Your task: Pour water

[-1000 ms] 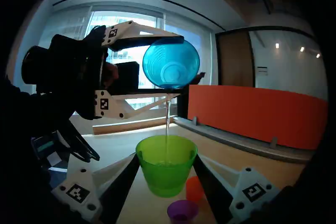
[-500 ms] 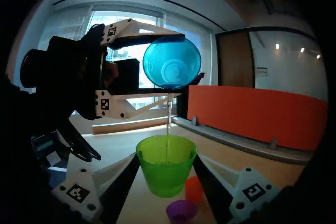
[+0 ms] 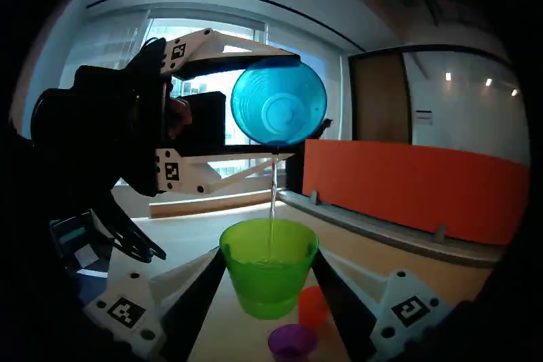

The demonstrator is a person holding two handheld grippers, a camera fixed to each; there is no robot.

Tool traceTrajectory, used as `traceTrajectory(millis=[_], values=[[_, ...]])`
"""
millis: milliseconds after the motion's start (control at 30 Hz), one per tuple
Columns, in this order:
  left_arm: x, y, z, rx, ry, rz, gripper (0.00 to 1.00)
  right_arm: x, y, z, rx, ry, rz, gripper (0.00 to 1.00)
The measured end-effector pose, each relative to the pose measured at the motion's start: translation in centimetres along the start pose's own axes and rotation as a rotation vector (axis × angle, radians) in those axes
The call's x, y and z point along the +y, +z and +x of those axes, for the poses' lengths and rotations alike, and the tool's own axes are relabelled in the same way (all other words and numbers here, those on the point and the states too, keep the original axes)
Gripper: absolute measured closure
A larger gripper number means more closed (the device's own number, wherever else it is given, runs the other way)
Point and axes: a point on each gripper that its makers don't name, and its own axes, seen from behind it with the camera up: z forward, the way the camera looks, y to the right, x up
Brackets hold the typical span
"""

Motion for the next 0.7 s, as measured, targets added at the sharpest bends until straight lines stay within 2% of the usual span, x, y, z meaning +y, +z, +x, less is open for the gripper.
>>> traceTrajectory(millis=[400, 700], values=[[-0.12, -0.37, 0.54, 0.007, 0.057, 0.007, 0.12, -0.04, 0.16, 0.25, 0.005, -0.001, 0.0, 0.1], [-0.11, -0.24, 0.65, 0.011, 0.066, 0.008, 0.12, 0.05, 0.23, 0.34, 0.005, -0.003, -0.001, 0.1]])
